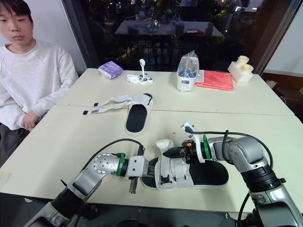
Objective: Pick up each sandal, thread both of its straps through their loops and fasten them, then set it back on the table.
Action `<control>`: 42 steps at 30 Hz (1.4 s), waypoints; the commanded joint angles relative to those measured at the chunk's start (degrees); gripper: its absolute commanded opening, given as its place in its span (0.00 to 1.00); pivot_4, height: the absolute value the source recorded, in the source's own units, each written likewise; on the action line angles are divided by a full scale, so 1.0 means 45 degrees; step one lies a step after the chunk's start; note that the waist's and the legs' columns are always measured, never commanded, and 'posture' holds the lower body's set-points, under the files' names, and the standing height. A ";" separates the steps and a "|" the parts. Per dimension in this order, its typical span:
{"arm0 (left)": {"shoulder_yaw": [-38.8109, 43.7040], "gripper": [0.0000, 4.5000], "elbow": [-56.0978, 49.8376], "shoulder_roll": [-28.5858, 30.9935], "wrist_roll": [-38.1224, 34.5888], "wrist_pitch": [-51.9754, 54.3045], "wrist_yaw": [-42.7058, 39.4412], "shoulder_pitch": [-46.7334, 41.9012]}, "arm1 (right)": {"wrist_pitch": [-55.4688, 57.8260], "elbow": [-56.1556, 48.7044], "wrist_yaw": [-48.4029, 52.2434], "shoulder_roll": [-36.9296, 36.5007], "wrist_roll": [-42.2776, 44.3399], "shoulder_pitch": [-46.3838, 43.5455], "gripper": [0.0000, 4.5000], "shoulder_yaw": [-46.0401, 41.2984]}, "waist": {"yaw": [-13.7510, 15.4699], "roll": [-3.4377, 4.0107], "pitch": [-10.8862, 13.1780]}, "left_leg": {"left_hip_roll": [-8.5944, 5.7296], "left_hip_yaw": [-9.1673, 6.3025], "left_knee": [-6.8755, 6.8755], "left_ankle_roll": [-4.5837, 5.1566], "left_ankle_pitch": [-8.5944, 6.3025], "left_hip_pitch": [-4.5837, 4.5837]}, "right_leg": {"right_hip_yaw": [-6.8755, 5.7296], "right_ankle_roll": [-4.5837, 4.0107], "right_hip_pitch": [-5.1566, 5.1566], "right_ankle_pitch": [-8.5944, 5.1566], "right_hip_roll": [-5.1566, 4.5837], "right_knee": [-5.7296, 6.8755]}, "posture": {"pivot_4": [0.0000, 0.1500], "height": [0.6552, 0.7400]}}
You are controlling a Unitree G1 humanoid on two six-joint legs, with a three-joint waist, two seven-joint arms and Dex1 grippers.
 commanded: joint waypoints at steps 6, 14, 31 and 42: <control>-0.0992 0.00 0.1200 0.0024 0.1017 0.0680 -0.0032 0.0422 | -0.1428 -0.1693 -0.0015 0.0031 -0.0654 0.0348 0.01 -0.0825 | 0.0019 0.0000 0.0000 | 0.0000 -0.0001 0.0002 -0.0003 -0.0001 0.0002 | 0.0000 0.0004 0.0001 0.0002 -0.0002 -0.0002 | 1.00 1.00; -0.1002 0.00 0.1181 0.0051 0.0945 0.0719 -0.0169 0.0266 | -0.1968 -0.1848 0.0120 -0.0040 -0.1253 0.0351 0.01 -0.0721 | 0.0027 0.0000 0.0000 | -0.0001 -0.0001 0.0002 -0.0004 0.0000 0.0002 | 0.0000 0.0007 0.0002 0.0003 0.0000 -0.0002 | 1.00 1.00; -0.0850 0.00 0.0967 0.0126 0.0857 0.1011 -0.0270 0.0052 | -0.3191 -0.2911 0.0949 -0.0777 -0.2717 0.1213 0.01 -0.0027 | 0.0016 0.0000 0.0002 | 0.0000 -0.0002 0.0002 -0.0004 -0.0001 0.0001 | 0.0000 0.0009 0.0002 0.0002 -0.0001 -0.0010 | 1.00 1.00; -0.0834 0.00 0.0934 0.0141 0.0829 0.1055 -0.0362 -0.0010 | -0.3255 -0.3374 0.0607 -0.0523 -0.2724 0.1426 0.01 -0.0256 | 0.0006 0.0000 0.0002 | 0.0000 -0.0003 0.0002 -0.0004 -0.0001 0.0001 | 0.0000 0.0009 0.0002 0.0002 -0.0002 -0.0013 | 1.00 1.00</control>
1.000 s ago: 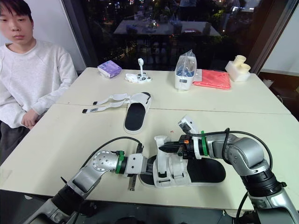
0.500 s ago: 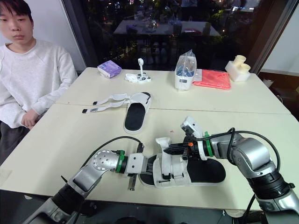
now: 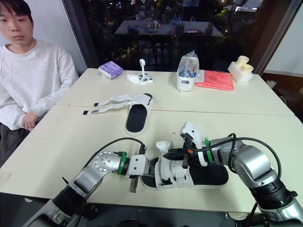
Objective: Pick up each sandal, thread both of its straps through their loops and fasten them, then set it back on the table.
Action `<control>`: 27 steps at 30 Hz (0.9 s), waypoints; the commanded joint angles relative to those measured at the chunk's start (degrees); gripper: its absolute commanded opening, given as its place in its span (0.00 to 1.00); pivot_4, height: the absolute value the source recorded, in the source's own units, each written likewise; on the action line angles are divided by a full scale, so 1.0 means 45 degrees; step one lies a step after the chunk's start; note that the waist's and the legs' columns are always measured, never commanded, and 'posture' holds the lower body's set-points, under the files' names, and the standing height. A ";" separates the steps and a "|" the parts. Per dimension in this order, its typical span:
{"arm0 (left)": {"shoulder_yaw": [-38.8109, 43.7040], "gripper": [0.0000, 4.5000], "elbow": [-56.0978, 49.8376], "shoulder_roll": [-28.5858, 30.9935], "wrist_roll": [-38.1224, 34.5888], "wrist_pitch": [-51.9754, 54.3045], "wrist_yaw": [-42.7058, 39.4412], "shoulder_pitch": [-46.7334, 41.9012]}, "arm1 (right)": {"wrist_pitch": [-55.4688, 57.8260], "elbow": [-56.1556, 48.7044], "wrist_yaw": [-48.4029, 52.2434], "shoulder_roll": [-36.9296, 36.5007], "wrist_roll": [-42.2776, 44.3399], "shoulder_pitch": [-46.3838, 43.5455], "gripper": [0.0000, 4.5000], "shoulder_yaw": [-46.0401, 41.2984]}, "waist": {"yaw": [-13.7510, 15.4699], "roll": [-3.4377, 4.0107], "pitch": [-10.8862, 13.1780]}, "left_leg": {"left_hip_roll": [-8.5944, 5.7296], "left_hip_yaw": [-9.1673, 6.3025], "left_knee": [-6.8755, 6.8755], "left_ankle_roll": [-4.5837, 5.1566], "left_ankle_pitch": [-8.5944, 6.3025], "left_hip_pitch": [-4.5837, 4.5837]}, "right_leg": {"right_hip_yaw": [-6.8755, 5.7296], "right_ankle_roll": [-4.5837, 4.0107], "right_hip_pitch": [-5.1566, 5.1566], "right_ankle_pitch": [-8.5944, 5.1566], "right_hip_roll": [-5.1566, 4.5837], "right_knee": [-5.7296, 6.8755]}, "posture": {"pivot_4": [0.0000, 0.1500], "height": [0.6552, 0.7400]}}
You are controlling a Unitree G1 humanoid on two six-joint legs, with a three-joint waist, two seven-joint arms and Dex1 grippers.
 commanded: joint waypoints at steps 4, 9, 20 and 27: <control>-0.0773 0.00 0.0825 0.0187 0.0824 0.0757 -0.0112 0.0362 | -0.1529 -0.0385 -0.0122 0.0208 -0.0952 0.0073 0.01 0.0034 | -0.0001 0.0000 0.0000 | 0.0000 0.0000 0.0000 0.0000 0.0000 0.0000 | 0.0000 0.0000 0.0000 0.0000 0.0000 0.0000 | 1.00 1.00; -0.0744 0.00 0.0776 0.0230 0.0830 0.0802 -0.0109 0.0368 | -0.3037 -0.0360 0.0257 0.0091 -0.1759 0.0252 0.01 0.0094 | -0.0006 0.0000 0.0000 | 0.0000 0.0001 0.0000 0.0000 0.0000 0.0000 | 0.0000 0.0003 0.0000 -0.0001 0.0004 0.0000 | 1.00 1.00; -0.0759 0.00 0.1012 0.0218 0.0893 0.0630 -0.0030 0.0405 | -0.2703 -0.1383 0.0827 -0.0376 -0.1381 0.0862 0.01 -0.0052 | -0.0019 -0.0001 0.0001 | 0.0000 -0.0002 0.0000 -0.0001 0.0000 0.0002 | 0.0000 0.0003 0.0005 -0.0001 0.0001 -0.0001 | 1.00 1.00; -0.0811 0.00 0.1043 0.0203 0.0942 0.0545 0.0021 0.0475 | -0.3252 -0.1489 0.0339 -0.0021 -0.1945 0.1071 0.01 0.0020 | -0.0018 0.0001 0.0001 | 0.0000 -0.0004 0.0000 -0.0001 0.0000 0.0003 | 0.0000 0.0004 0.0005 -0.0001 0.0001 -0.0003 | 1.00 1.00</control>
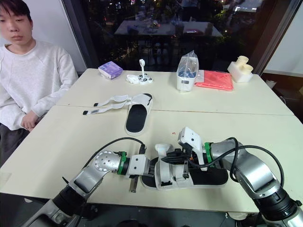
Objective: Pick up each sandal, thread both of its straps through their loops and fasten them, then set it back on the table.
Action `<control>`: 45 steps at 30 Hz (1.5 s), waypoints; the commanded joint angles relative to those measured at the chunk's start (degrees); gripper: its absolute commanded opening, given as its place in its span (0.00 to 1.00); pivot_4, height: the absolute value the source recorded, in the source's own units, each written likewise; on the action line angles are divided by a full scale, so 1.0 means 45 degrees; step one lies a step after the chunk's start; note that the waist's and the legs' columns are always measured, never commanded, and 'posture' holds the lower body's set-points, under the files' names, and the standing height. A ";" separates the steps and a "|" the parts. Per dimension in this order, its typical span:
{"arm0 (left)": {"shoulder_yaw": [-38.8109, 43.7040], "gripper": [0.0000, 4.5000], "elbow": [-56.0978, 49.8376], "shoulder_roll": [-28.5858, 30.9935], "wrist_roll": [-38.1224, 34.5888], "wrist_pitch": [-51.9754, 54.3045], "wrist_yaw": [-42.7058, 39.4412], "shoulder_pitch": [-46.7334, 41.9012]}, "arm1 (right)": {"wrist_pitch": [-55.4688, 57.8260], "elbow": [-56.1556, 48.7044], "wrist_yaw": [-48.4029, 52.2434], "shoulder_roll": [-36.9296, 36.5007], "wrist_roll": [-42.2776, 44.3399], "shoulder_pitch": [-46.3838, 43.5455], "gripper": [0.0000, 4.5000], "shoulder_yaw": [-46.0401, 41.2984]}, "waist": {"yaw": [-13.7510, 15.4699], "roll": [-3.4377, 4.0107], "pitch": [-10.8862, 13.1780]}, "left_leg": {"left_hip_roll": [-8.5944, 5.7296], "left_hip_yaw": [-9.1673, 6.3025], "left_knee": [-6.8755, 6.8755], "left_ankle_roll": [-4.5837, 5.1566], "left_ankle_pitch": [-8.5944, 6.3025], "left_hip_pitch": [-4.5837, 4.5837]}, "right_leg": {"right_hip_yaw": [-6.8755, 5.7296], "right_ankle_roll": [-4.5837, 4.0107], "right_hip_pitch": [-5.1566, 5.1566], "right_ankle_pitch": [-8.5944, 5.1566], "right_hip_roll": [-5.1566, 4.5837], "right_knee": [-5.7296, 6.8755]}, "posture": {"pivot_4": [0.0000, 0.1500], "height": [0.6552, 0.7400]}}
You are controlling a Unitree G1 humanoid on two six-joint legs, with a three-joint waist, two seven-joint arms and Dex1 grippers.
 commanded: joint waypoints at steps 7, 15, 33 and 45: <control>-0.0854 0.00 0.1137 0.0202 0.0982 0.0262 0.0011 0.0530 | -0.1246 -0.0171 -0.0128 0.0166 -0.0828 -0.0032 0.01 -0.0022 | 0.0004 0.0000 0.0001 | 0.0000 0.0000 0.0000 -0.0001 0.0001 0.0000 | -0.0001 0.0000 0.0000 0.0000 0.0002 0.0000 | 1.00 1.00; -0.0839 0.00 0.1068 0.0215 0.0948 0.0282 0.0004 0.0563 | -0.2101 -0.0818 0.0629 -0.0329 -0.1135 0.0366 0.01 -0.0036 | 0.0010 0.0000 0.0001 | 0.0000 0.0000 0.0000 0.0000 0.0001 0.0000 | -0.0001 0.0000 0.0000 0.0000 0.0002 -0.0001 | 1.00 1.00; -0.0816 0.00 0.1318 0.0196 0.0999 0.0088 0.0171 0.0680 | -0.3885 -0.0285 0.0633 0.0033 -0.2747 0.0472 0.01 0.0326 | 0.0006 -0.0001 0.0001 | -0.0001 0.0000 0.0000 -0.0004 0.0003 0.0007 | -0.0002 0.0005 0.0008 -0.0003 0.0005 -0.0001 | 1.00 1.00; -0.0873 0.00 0.1625 0.0123 0.1020 -0.0129 0.0154 0.0545 | 0.2646 -0.0903 0.0456 0.0082 0.1890 -0.0231 0.87 -0.1001 | 0.0006 -0.0001 0.0001 | 0.0001 -0.0006 0.0000 0.0001 0.0000 0.0008 | 0.0011 0.0000 0.0012 -0.0001 -0.0008 -0.0002 | 1.00 1.00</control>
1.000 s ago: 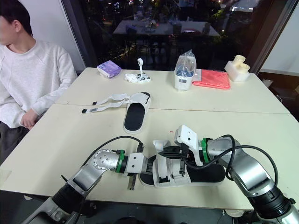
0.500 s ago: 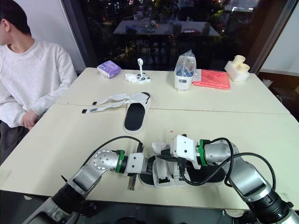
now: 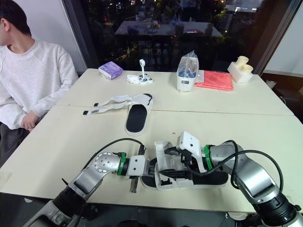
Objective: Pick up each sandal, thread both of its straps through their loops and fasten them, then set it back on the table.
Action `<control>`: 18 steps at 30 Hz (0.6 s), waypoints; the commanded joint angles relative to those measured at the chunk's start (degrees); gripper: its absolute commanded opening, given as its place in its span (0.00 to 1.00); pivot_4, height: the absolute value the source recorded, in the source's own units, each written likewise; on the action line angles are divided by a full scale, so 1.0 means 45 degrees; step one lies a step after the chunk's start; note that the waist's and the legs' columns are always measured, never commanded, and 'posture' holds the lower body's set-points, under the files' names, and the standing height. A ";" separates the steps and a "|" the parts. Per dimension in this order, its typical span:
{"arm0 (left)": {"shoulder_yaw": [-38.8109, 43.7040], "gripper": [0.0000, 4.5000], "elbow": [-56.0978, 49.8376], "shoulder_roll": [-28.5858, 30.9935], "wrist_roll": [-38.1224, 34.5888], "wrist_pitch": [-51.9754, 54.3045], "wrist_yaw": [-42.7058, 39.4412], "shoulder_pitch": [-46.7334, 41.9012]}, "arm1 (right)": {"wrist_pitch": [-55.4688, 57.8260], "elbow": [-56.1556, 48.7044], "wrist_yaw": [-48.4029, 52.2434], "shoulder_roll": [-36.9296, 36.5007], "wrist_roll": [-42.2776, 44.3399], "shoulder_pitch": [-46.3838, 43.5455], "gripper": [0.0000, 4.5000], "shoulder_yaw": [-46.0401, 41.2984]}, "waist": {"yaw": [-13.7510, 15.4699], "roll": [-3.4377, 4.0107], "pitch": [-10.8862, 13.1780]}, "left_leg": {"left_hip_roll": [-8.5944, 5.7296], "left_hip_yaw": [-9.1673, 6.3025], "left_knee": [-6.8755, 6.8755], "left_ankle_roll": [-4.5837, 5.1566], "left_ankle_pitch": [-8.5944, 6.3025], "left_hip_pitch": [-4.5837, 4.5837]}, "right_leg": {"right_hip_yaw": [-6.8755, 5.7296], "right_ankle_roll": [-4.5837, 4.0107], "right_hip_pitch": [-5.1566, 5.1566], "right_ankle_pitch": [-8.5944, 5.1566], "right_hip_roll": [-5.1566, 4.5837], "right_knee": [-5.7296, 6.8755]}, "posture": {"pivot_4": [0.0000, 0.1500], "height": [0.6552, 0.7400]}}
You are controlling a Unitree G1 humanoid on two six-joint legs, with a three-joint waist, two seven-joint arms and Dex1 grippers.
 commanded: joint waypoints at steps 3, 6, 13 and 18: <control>-0.0853 0.00 0.1456 0.0112 0.1006 0.0437 -0.0084 0.0349 | 0.2949 -0.0367 -0.0435 0.0144 0.2464 -0.0923 0.87 -0.0849 | 0.0002 0.0000 0.0000 | 0.0000 -0.0003 0.0000 0.0005 -0.0003 0.0000 | 0.0001 -0.0002 0.0001 0.0000 -0.0001 -0.0002 | 1.00 1.00; -0.0844 0.00 0.1396 0.0109 0.1005 0.0475 -0.0092 0.0337 | 0.3751 -0.0286 -0.0637 0.0168 0.3094 -0.1235 0.87 -0.0895 | 0.0011 0.0000 0.0000 | 0.0000 -0.0003 0.0000 0.0013 -0.0008 -0.0001 | 0.0002 -0.0003 0.0000 -0.0001 -0.0001 -0.0005 | 1.00 1.00; -0.0803 0.00 0.1339 0.0123 0.1005 0.0516 -0.0066 0.0354 | 0.4345 -0.0240 -0.0727 0.0056 0.3548 -0.1441 0.87 -0.0606 | 0.0013 0.0000 0.0000 | 0.0000 -0.0003 0.0000 0.0013 -0.0008 -0.0002 | 0.0002 -0.0001 0.0000 0.0000 -0.0001 -0.0005 | 1.00 1.00; -0.0779 0.00 0.1401 0.0136 0.0998 0.0481 -0.0056 0.0361 | 0.4378 -0.0123 -0.0827 0.0096 0.3621 -0.1517 0.59 -0.0530 | 0.0014 0.0000 0.0000 | 0.0000 -0.0002 0.0000 0.0012 -0.0007 -0.0002 | 0.0001 -0.0001 0.0000 0.0000 -0.0001 -0.0005 | 1.00 1.00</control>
